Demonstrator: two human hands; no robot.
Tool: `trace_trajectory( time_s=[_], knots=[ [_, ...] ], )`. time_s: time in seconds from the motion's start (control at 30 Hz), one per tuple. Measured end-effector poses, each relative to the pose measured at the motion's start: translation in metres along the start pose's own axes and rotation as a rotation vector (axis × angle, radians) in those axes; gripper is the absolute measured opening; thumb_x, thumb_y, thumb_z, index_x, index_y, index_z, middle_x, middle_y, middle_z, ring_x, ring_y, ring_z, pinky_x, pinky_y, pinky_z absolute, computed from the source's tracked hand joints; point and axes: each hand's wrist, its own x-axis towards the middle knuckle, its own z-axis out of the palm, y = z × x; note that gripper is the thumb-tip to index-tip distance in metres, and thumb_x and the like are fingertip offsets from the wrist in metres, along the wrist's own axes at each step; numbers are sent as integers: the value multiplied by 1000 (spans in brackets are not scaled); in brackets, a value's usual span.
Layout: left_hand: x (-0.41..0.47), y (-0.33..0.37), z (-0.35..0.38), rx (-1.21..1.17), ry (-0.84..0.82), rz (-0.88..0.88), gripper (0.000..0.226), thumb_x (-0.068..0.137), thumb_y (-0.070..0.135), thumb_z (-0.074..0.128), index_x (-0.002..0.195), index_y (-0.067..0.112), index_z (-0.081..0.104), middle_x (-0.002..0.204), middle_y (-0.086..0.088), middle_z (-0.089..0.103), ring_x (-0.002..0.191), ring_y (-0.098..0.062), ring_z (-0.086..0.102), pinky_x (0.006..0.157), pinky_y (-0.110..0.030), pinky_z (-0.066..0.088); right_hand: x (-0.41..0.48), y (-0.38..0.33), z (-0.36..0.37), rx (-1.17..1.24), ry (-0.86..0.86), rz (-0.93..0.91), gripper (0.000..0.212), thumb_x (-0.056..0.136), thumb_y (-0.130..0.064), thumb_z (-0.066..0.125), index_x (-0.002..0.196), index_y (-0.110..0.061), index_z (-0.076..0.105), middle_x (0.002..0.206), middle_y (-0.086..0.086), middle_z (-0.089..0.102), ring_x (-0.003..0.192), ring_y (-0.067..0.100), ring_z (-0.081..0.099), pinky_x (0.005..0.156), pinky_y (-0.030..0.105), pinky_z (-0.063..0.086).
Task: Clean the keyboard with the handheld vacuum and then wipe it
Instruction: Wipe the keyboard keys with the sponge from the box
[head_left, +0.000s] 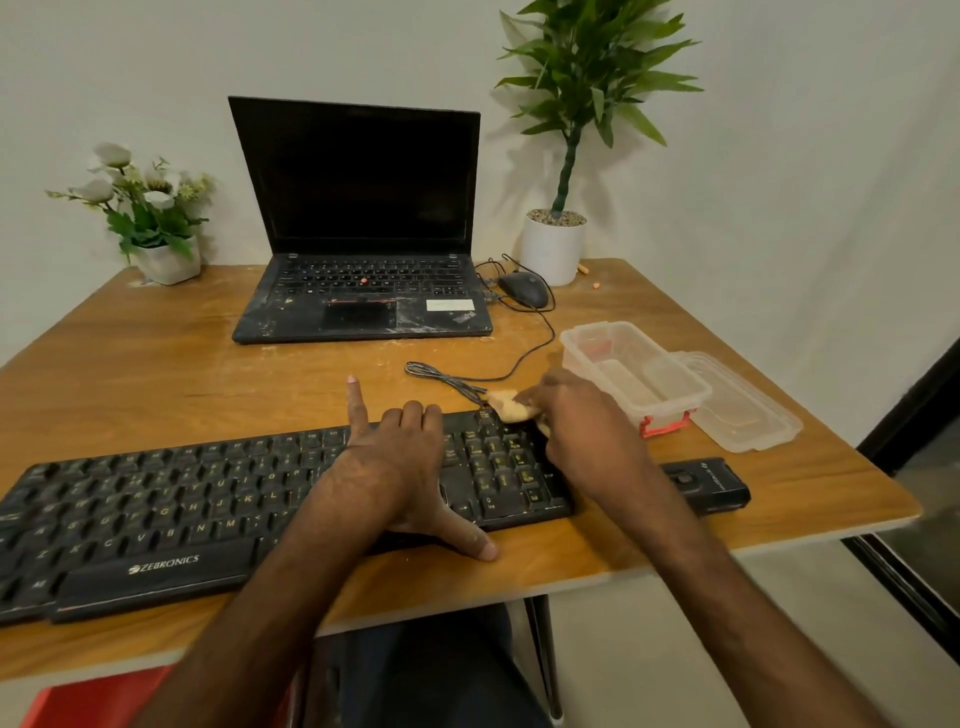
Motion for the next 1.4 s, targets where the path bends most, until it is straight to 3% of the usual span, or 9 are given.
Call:
trace_trajectory(
  time_s=[0.37, 0.5, 0.57, 0.67, 0.8, 0.93, 1.13, 1.3, 1.4],
  knots=[
    [0, 2, -3, 53, -37, 8, 155, 49, 98, 56, 158, 6, -6, 165, -14, 9, 153, -31, 10, 105, -72, -26, -53, -29, -31, -147, -265, 44, 42, 90, -8, 62, 130, -21, 60, 123, -1, 51, 102, 18, 57, 89, 36, 52],
    [-3, 2, -5, 49, -60, -2, 154, 52, 96, 57, 157, 6, -9, 166, -13, 5, 154, -31, 6, 104, -72, -26, -21, -15, -48, 13, -67, 179, 34, 91, -8, 61, 121, -22, 66, 103, -2, 65, 80, 12, 56, 73, 29, 46],
    [-3, 3, -5, 46, -66, -4, 154, 51, 96, 57, 157, 6, -9, 166, -12, 6, 154, -31, 7, 104, -71, -26, 1, -11, -41, 4, 92, 147, 38, 90, -4, 60, 123, -21, 65, 102, -2, 62, 83, 14, 55, 72, 28, 42],
    [-2, 2, -5, 51, -63, -7, 153, 51, 96, 57, 158, 7, -8, 166, -12, 7, 154, -30, 8, 105, -72, -24, 11, -20, -16, -20, -7, 48, 41, 90, -7, 62, 128, -21, 63, 116, 1, 59, 101, 19, 58, 85, 34, 50],
    [0, 3, -2, 61, -67, -12, 154, 51, 97, 56, 157, 6, -8, 165, -14, 8, 153, -32, 8, 107, -73, -22, 3, -31, 3, -108, 28, -106, 32, 94, -18, 60, 126, -23, 62, 115, -1, 51, 106, 16, 50, 74, 31, 44],
    [2, 4, -1, 64, -64, -37, 153, 50, 99, 54, 157, 6, -2, 164, -13, 12, 153, -30, 10, 108, -74, -20, 3, -46, 10, -128, -20, -258, 42, 91, -13, 61, 131, -23, 58, 123, -2, 50, 113, 16, 46, 85, 32, 46],
    [-1, 2, -1, 31, -56, -22, 155, 50, 97, 57, 158, 7, -7, 166, -11, 7, 154, -30, 7, 106, -72, -25, 11, -13, -4, -96, 89, 40, 33, 91, -7, 61, 120, -21, 67, 109, 0, 61, 97, 19, 60, 79, 33, 52],
    [0, 4, -1, 44, -60, -29, 151, 51, 97, 57, 157, 5, -1, 163, -10, 14, 153, -28, 11, 106, -74, -23, 2, -55, 9, -71, -4, -263, 36, 91, -8, 59, 125, -18, 63, 121, 1, 52, 109, 19, 50, 85, 34, 48],
    [-2, 0, 1, -11, -58, -18, 152, 50, 96, 58, 158, 9, -4, 165, -7, 9, 154, -26, 7, 106, -74, -22, 17, -31, 8, -48, -4, -181, 40, 90, -8, 62, 127, -23, 63, 114, -1, 56, 106, 17, 53, 85, 34, 50]
  ],
)
